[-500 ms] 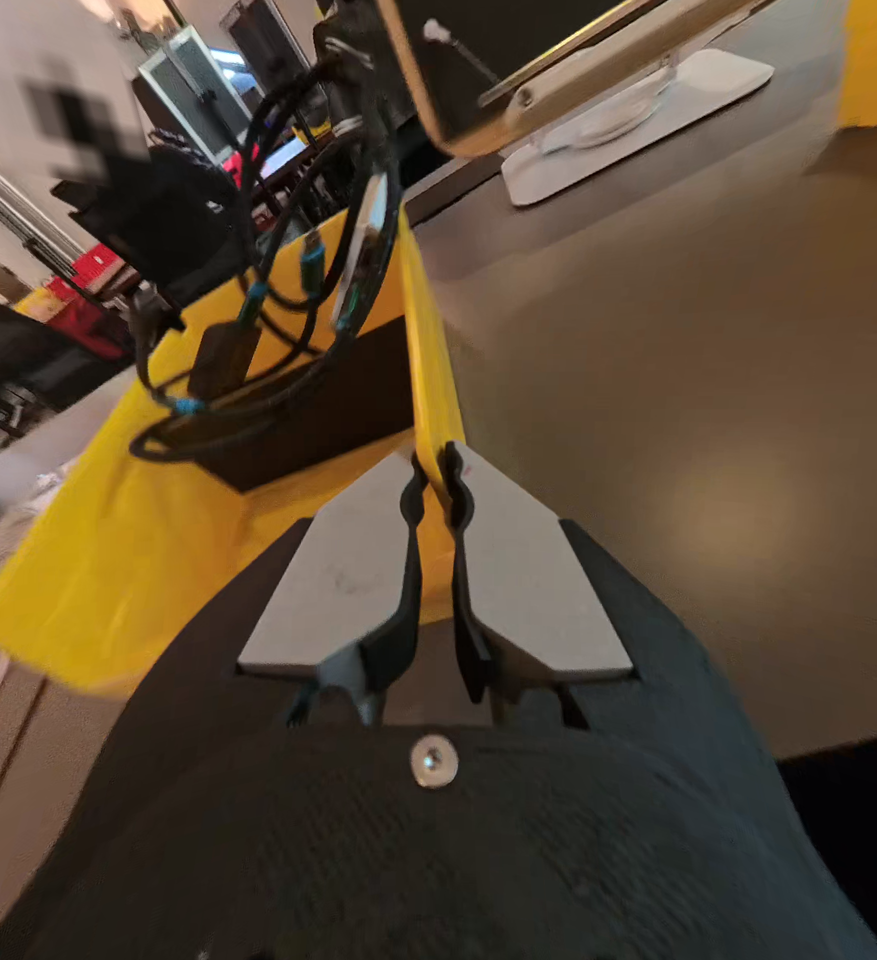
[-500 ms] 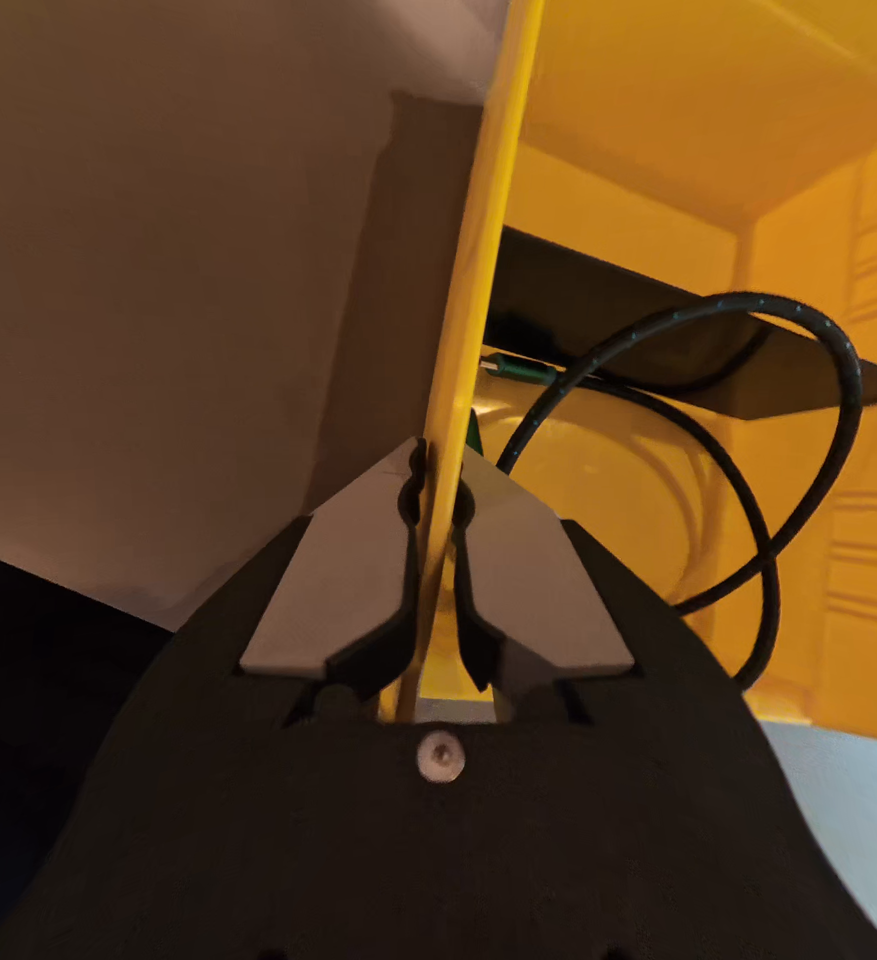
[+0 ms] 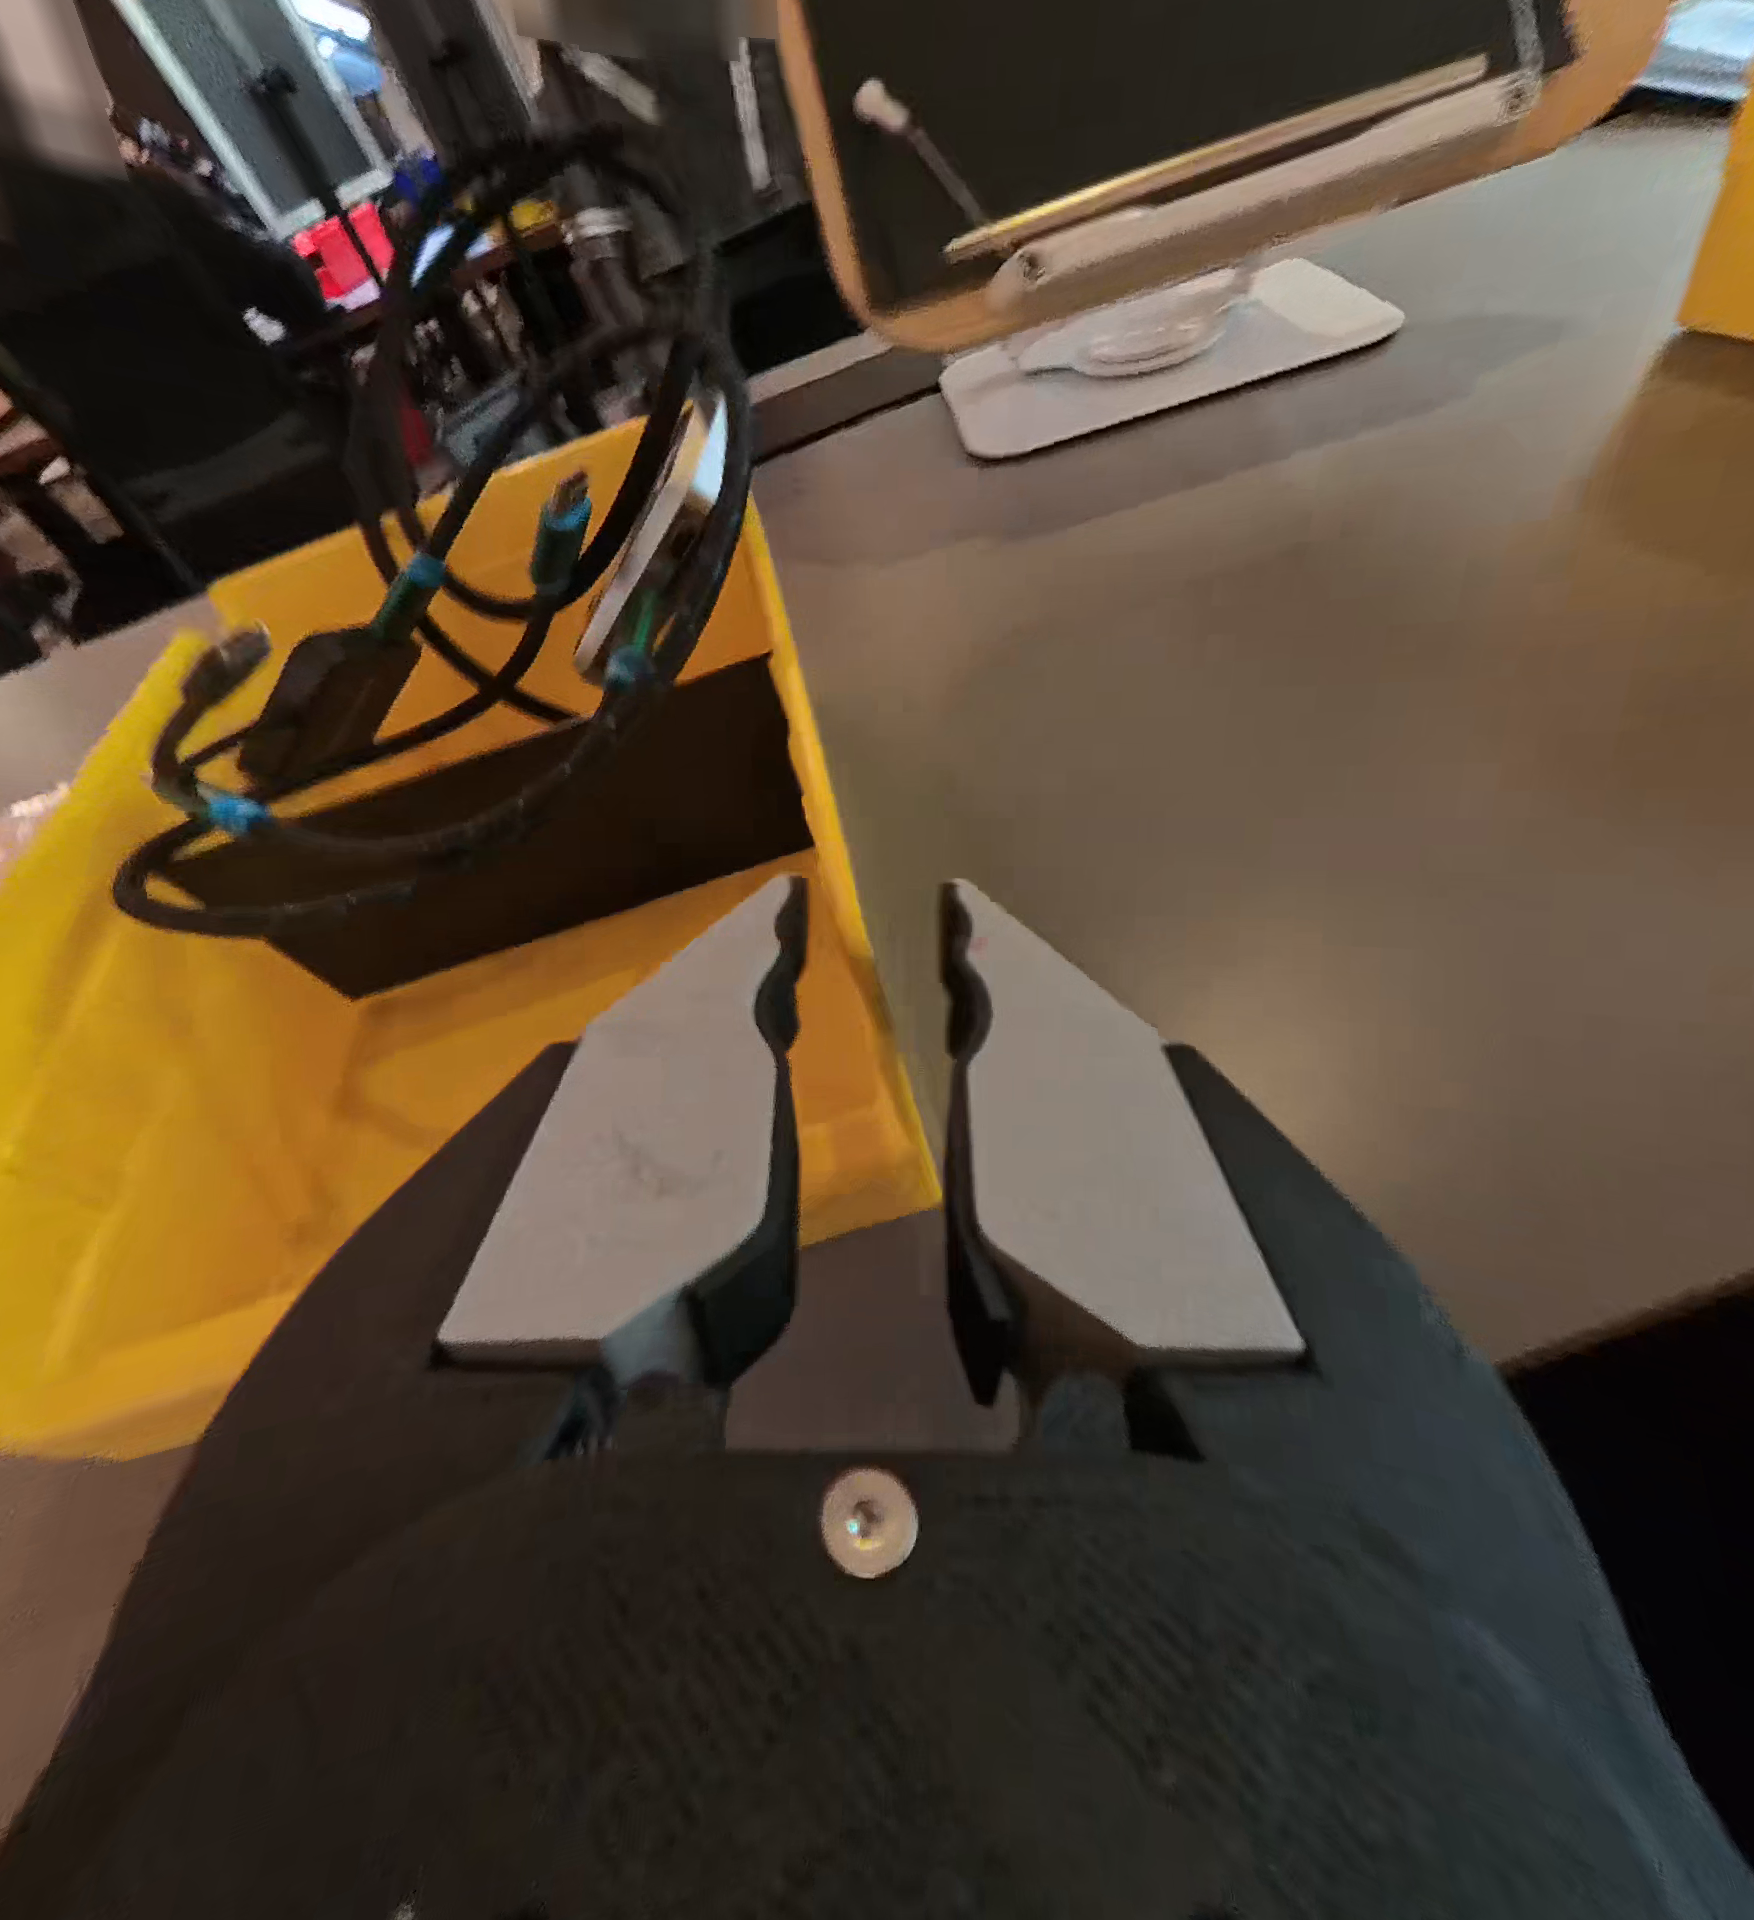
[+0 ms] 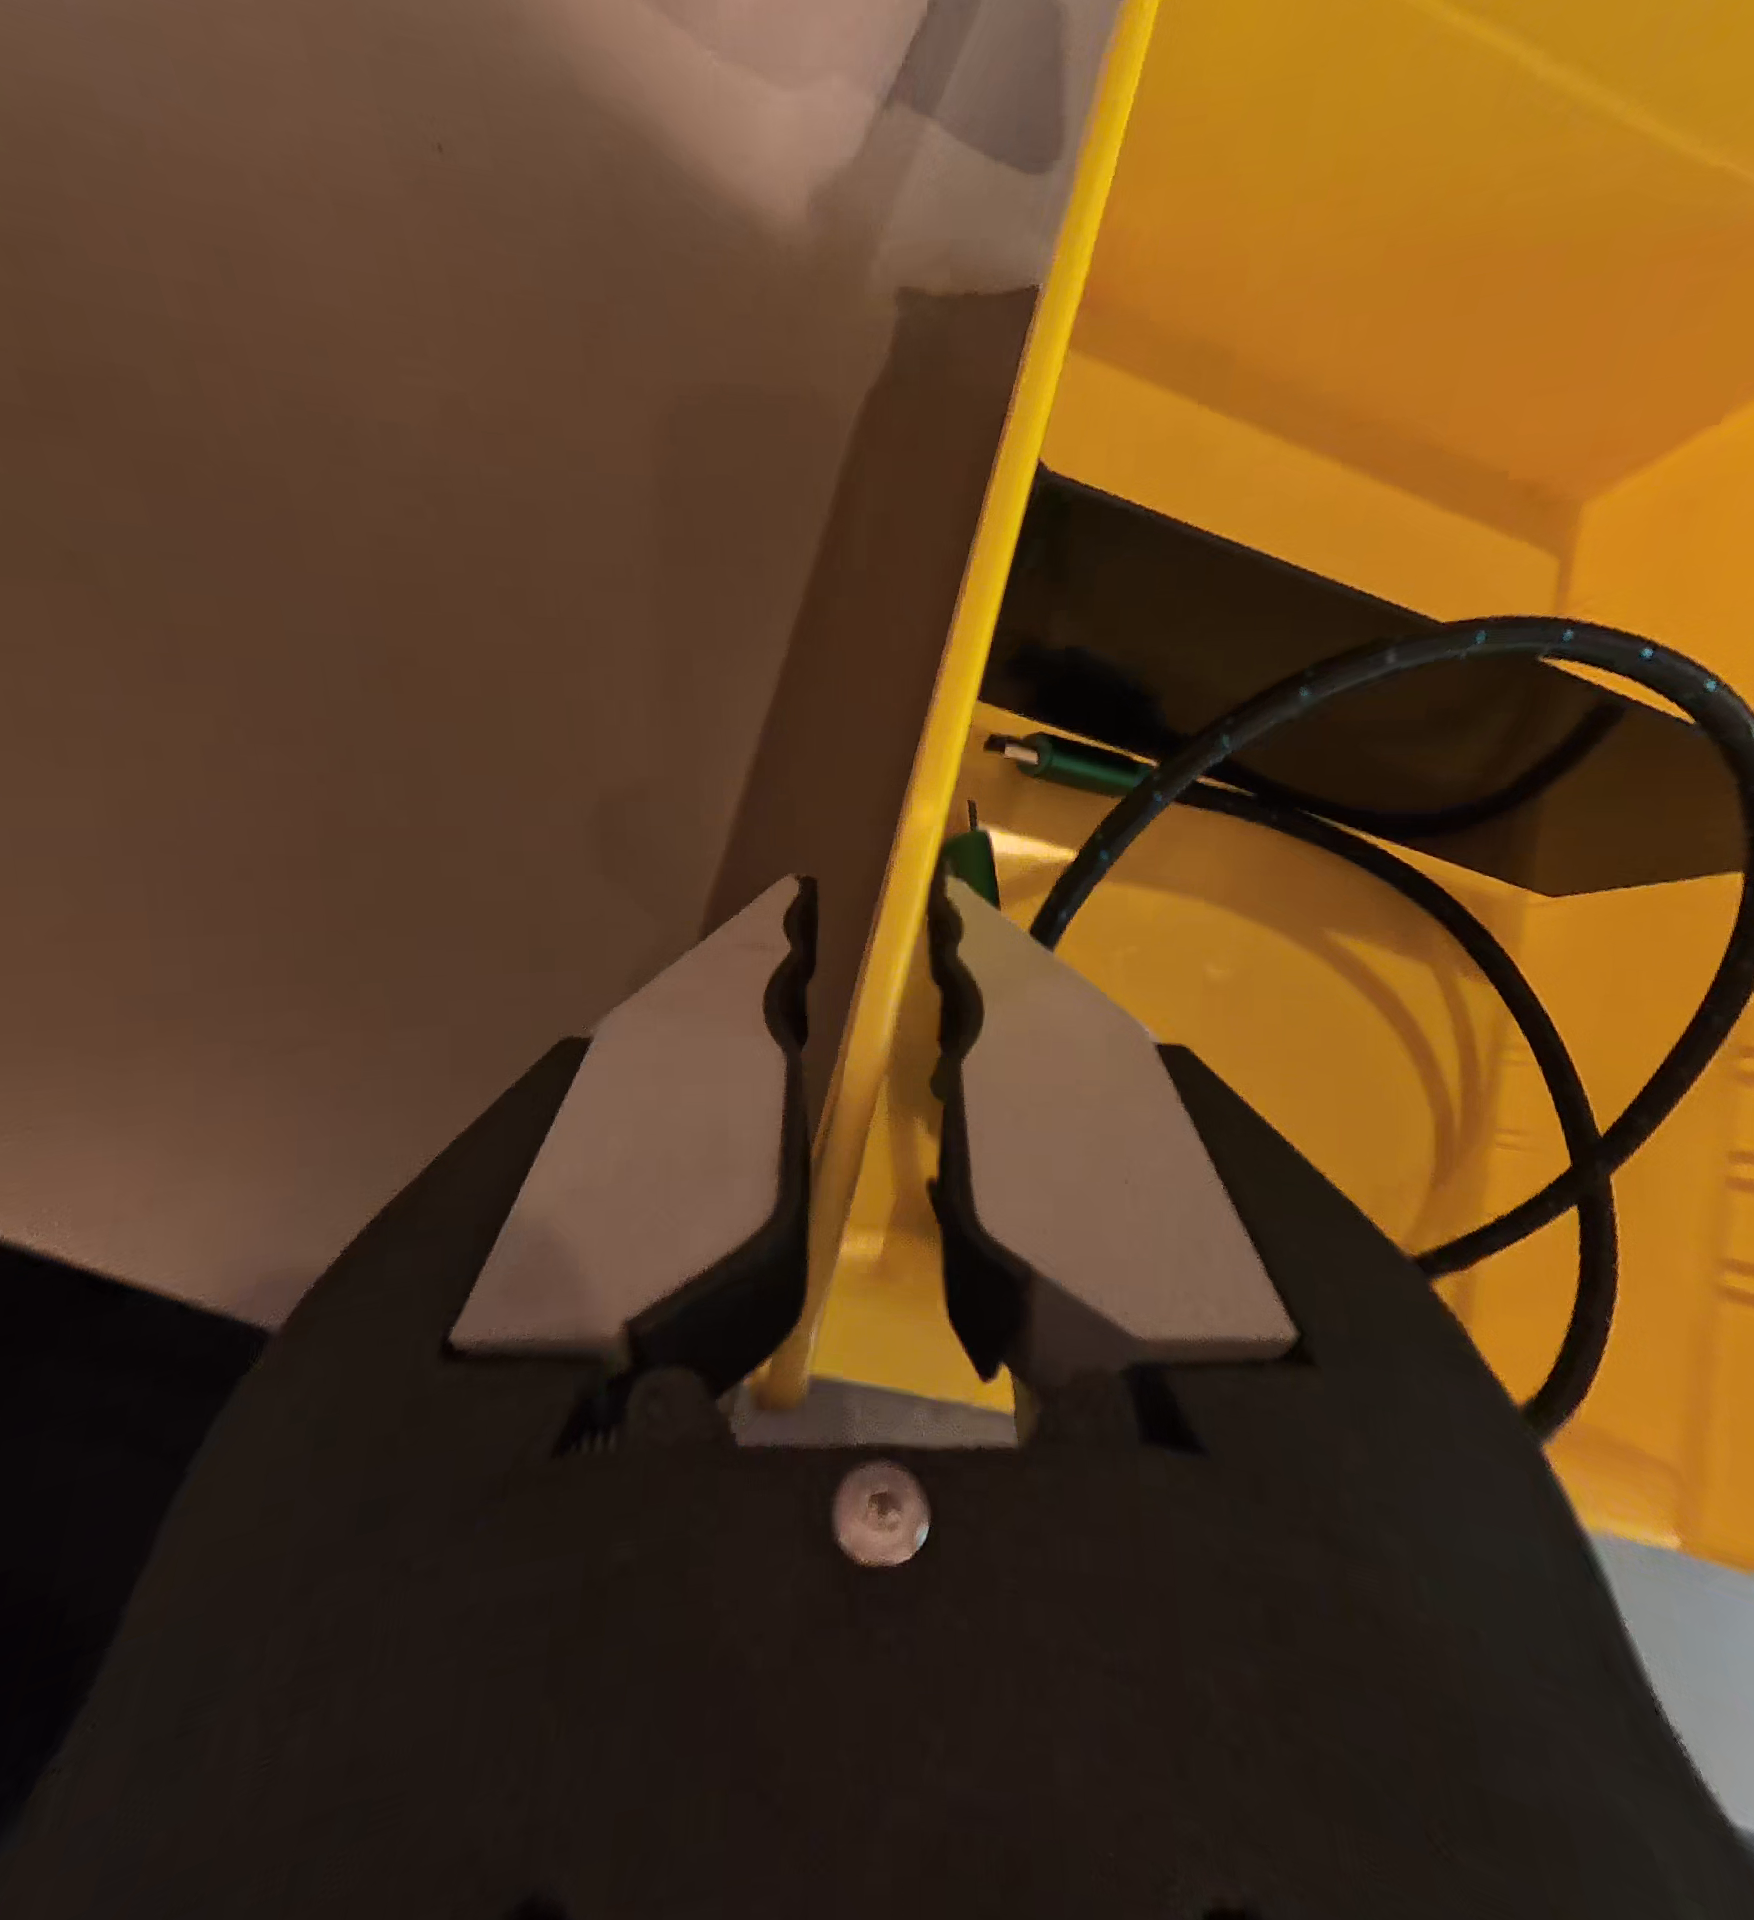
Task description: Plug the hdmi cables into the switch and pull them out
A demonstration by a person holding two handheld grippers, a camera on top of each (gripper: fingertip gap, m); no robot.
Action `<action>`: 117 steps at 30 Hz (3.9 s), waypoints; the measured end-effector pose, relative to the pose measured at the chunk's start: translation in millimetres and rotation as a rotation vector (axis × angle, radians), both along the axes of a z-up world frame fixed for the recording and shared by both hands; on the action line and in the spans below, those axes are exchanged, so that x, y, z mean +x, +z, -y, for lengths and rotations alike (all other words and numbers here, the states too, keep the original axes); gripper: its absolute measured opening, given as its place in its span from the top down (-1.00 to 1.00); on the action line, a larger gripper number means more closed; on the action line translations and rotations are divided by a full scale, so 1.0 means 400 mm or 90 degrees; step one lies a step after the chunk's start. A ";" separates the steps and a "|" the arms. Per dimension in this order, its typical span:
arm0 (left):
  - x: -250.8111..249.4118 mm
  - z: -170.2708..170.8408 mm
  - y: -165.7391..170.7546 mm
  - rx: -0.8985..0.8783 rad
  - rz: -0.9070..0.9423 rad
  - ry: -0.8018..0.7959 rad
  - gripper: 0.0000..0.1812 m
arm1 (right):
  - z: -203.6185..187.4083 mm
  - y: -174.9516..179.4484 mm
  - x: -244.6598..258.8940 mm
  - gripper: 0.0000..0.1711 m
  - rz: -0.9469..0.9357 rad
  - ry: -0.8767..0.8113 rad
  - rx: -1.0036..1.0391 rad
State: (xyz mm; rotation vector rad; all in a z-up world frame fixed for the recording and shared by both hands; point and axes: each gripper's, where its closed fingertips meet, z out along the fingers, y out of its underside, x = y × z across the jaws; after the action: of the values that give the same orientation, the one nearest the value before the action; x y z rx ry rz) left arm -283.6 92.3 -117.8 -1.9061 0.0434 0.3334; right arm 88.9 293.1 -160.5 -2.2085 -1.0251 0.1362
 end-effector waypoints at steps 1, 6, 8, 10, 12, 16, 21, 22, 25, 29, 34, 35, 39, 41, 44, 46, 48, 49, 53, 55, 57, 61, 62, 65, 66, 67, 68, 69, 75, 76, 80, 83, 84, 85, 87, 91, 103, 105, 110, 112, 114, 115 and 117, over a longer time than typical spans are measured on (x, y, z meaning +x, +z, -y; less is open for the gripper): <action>0.009 0.011 0.026 0.006 -0.007 -0.016 0.71 | 0.009 0.004 0.012 0.72 0.006 0.002 -0.009; -0.036 0.126 0.156 -0.039 -0.034 -0.094 0.46 | 0.076 0.100 0.056 0.59 -0.075 -0.011 -0.055; -0.139 0.158 0.194 -0.074 -0.098 -0.046 0.45 | 0.073 0.171 0.069 0.60 -0.101 -0.032 0.009; -0.241 0.153 0.233 -0.099 -0.146 -0.009 0.47 | 0.101 0.231 0.011 0.59 -0.169 0.015 0.040; -0.322 0.102 0.249 -0.134 -0.165 -0.004 0.44 | 0.142 0.264 -0.105 0.45 -0.261 0.096 0.032; -0.435 -0.084 0.221 -0.219 -0.208 -0.004 0.44 | 0.215 0.217 -0.364 0.30 -0.347 0.264 -0.086; -0.495 -0.244 0.073 -0.393 -0.166 -0.066 0.40 | 0.105 0.133 -0.546 0.41 -0.304 0.305 -0.058; -0.508 -0.248 0.040 -0.434 -0.165 -0.061 0.41 | 0.082 0.123 -0.569 0.42 -0.300 0.312 -0.058; -0.543 -0.285 0.002 -0.436 -0.264 -0.057 0.55 | 0.020 0.087 -0.613 0.46 -0.270 0.333 -0.042; -0.566 -0.322 -0.061 -0.466 -0.264 -0.064 0.87 | -0.037 0.039 -0.627 0.64 -0.246 0.347 0.014; -0.564 -0.328 0.043 -0.380 -0.384 -0.018 0.87 | -0.030 0.024 -0.609 0.66 -0.251 0.346 0.018; -0.559 -0.325 0.096 -0.342 -0.428 -0.001 0.88 | -0.027 0.027 -0.609 0.66 -0.254 0.346 0.019; -0.471 -0.291 0.367 -0.124 -0.556 0.057 0.87 | -0.018 0.065 -0.614 0.64 -0.299 0.353 0.041; -0.354 -0.274 0.460 -0.027 -0.521 0.016 0.87 | -0.003 0.090 -0.620 0.61 -0.328 0.371 0.054; -0.093 -0.273 0.482 0.032 -0.317 -0.154 0.87 | 0.037 0.123 -0.630 0.48 -0.381 0.418 0.047; 0.089 -0.269 0.505 0.108 -0.230 -0.271 0.87 | 0.085 0.144 -0.630 0.39 -0.439 0.485 -0.013; 0.207 -0.276 0.510 0.147 -0.157 -0.337 0.87 | 0.108 0.169 -0.613 0.32 -0.489 0.529 -0.056; 0.242 -0.288 0.502 0.161 -0.126 -0.354 0.87 | 0.102 0.185 -0.600 0.30 -0.511 0.531 -0.049; 0.316 -0.363 0.382 0.164 0.052 -0.409 0.87 | 0.038 0.249 -0.537 0.29 -0.569 0.488 0.056; 0.329 -0.402 0.313 0.176 0.133 -0.421 0.88 | 0.008 0.263 -0.512 0.29 -0.580 0.458 0.106; 0.335 -0.446 0.241 0.169 0.177 -0.432 0.88 | 0.003 0.266 -0.505 0.29 -0.589 0.452 0.107; 0.351 -0.501 0.088 0.069 0.177 -0.517 0.88 | 0.006 0.245 -0.519 0.28 -0.586 0.462 0.059; 0.361 -0.497 0.067 0.060 0.183 -0.557 0.88 | 0.008 0.235 -0.524 0.32 -0.577 0.472 0.049; 0.398 -0.467 0.012 -0.005 0.272 -0.686 0.88 | 0.042 0.197 -0.545 0.46 -0.530 0.539 0.015; 0.404 -0.466 -0.002 -0.032 0.282 -0.699 0.88 | 0.049 0.178 -0.554 0.45 -0.511 0.555 0.002; 0.408 -0.468 -0.013 -0.055 0.272 -0.703 0.87 | 0.055 0.162 -0.564 0.41 -0.496 0.565 -0.016; 0.412 -0.464 -0.020 -0.065 0.258 -0.713 0.88 | 0.064 0.151 -0.573 0.43 -0.492 0.578 -0.040; 0.416 -0.456 -0.030 -0.083 0.254 -0.721 0.88 | 0.072 0.146 -0.582 0.49 -0.494 0.591 -0.058; 0.436 -0.435 -0.054 -0.137 0.289 -0.743 0.87 | 0.086 0.128 -0.600 0.90 -0.461 0.623 -0.069; 0.441 -0.435 -0.047 -0.132 0.315 -0.746 0.87 | 0.085 0.134 -0.598 0.90 -0.475 0.617 -0.078; 0.443 -0.455 -0.029 -0.104 0.366 -0.711 0.81 | 0.060 0.164 -0.595 0.90 -0.556 0.568 -0.106; 0.444 -0.462 -0.021 -0.067 0.344 -0.690 0.83 | 0.048 0.170 -0.593 0.90 -0.598 0.547 -0.131; 0.444 -0.464 -0.020 -0.063 0.338 -0.684 0.83 | 0.046 0.172 -0.592 0.90 -0.611 0.544 -0.139; 0.445 -0.462 -0.019 -0.060 0.337 -0.688 0.83 | 0.048 0.174 -0.591 0.90 -0.622 0.547 -0.148; 0.444 -0.458 -0.018 -0.063 0.341 -0.696 0.85 | 0.052 0.177 -0.591 0.90 -0.639 0.560 -0.166; 0.418 -0.470 -0.045 -0.108 0.337 -0.676 0.88 | 0.030 0.141 -0.591 0.79 -0.570 0.568 -0.170; 0.383 -0.423 -0.061 -0.183 0.326 -0.735 0.88 | 0.079 0.116 -0.605 0.87 -0.451 0.711 -0.207; 0.378 -0.419 -0.061 -0.188 0.325 -0.738 0.88 | 0.084 0.115 -0.609 0.88 -0.445 0.720 -0.213; 0.384 -0.441 -0.035 -0.143 0.365 -0.718 0.86 | 0.070 0.144 -0.621 0.89 -0.531 0.672 -0.209; 0.413 -0.446 -0.055 -0.155 0.349 -0.713 0.86 | 0.085 0.116 -0.625 0.89 -0.488 0.687 -0.215; 0.415 -0.445 -0.086 -0.192 0.303 -0.709 0.86 | 0.089 0.095 -0.623 0.89 -0.452 0.695 -0.211; 0.416 -0.443 -0.082 -0.188 0.310 -0.711 0.86 | 0.090 0.098 -0.623 0.89 -0.460 0.696 -0.222; 0.413 -0.448 -0.084 -0.187 0.314 -0.697 0.87 | 0.087 0.098 -0.624 0.89 -0.464 0.694 -0.236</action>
State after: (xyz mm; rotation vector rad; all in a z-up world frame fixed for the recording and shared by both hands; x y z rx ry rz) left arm -118.3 271.5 -151.3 -1.9042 0.7985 -0.9124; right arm -160.9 258.2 -121.2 -1.3841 -1.6805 1.5646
